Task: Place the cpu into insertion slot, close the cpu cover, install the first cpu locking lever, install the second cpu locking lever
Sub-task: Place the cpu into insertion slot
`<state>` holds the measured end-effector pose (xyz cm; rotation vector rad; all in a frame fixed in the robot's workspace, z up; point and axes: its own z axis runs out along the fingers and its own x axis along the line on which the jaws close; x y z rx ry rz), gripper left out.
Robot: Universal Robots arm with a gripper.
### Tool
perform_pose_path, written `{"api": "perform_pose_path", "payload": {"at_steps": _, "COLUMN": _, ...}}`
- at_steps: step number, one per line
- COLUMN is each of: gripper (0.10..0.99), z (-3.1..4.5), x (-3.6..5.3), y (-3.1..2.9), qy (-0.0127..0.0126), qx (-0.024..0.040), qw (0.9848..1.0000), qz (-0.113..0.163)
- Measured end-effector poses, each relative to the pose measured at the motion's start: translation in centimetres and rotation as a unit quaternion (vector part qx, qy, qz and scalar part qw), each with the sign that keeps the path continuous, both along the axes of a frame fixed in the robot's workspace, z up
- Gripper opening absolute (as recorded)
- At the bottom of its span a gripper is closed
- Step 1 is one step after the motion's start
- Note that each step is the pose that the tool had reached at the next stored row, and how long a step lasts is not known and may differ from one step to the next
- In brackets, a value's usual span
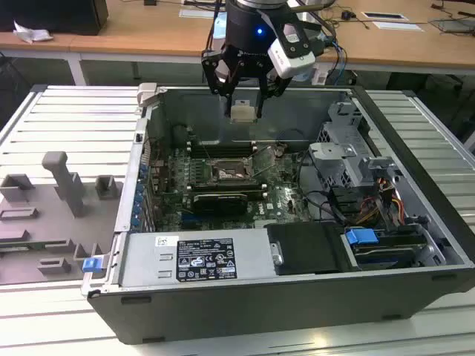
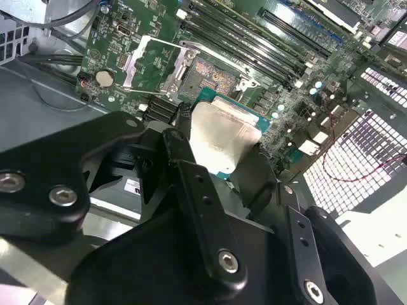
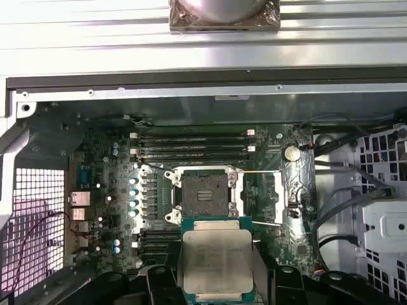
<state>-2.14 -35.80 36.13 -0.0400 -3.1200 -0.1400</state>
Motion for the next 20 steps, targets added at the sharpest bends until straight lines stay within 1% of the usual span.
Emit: {"api": "perform_pose_path", "payload": {"at_steps": 20, "gripper": 0.529, "z": -0.09, "x": 0.00, "y": 0.00, "qy": 0.0000, "qx": 0.0000, "qw": 0.9997, "qz": -0.024}}
